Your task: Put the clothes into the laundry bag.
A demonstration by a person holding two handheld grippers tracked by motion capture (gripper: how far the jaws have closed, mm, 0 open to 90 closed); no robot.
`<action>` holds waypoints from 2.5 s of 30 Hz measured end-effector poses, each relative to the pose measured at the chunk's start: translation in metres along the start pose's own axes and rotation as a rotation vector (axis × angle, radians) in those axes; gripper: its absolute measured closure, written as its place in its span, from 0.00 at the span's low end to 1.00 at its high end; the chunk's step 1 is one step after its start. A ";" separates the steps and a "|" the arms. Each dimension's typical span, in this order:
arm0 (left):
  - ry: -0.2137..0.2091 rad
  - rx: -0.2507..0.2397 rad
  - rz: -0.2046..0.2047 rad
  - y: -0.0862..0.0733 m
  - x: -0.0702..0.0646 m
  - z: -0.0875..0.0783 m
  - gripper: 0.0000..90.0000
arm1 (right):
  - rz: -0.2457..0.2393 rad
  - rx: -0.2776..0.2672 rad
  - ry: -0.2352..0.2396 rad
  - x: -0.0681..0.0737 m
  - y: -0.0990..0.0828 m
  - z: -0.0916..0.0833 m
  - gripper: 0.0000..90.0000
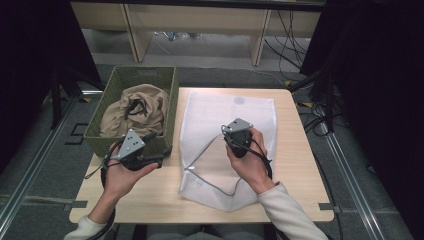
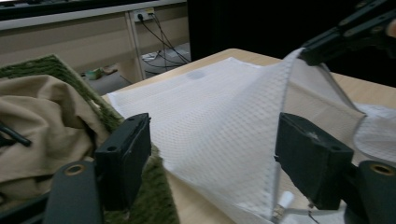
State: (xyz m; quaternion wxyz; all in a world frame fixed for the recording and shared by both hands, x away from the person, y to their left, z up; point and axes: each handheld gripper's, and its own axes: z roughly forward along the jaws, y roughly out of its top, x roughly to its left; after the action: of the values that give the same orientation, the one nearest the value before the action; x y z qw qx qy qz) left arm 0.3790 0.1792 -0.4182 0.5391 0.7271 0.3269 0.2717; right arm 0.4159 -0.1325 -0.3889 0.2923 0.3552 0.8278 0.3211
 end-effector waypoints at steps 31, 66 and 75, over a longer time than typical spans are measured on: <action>0.321 0.356 -0.117 0.028 0.160 0.090 0.10 | 0.011 -0.012 0.003 0.001 0.001 -0.001 1.00; 0.327 0.659 -0.274 -0.025 0.189 0.128 0.87 | 0.023 0.018 0.020 -0.003 -0.002 0.001 1.00; 0.361 0.341 -0.237 -0.002 0.186 0.099 0.89 | 0.027 0.009 0.019 -0.004 -0.003 0.001 1.00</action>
State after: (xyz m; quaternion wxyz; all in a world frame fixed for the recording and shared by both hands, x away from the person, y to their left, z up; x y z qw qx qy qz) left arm 0.5710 0.2625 -0.4391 0.3697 0.7040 0.5415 0.2731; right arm 0.4177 -0.1370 -0.3902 0.2785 0.3646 0.8271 0.3246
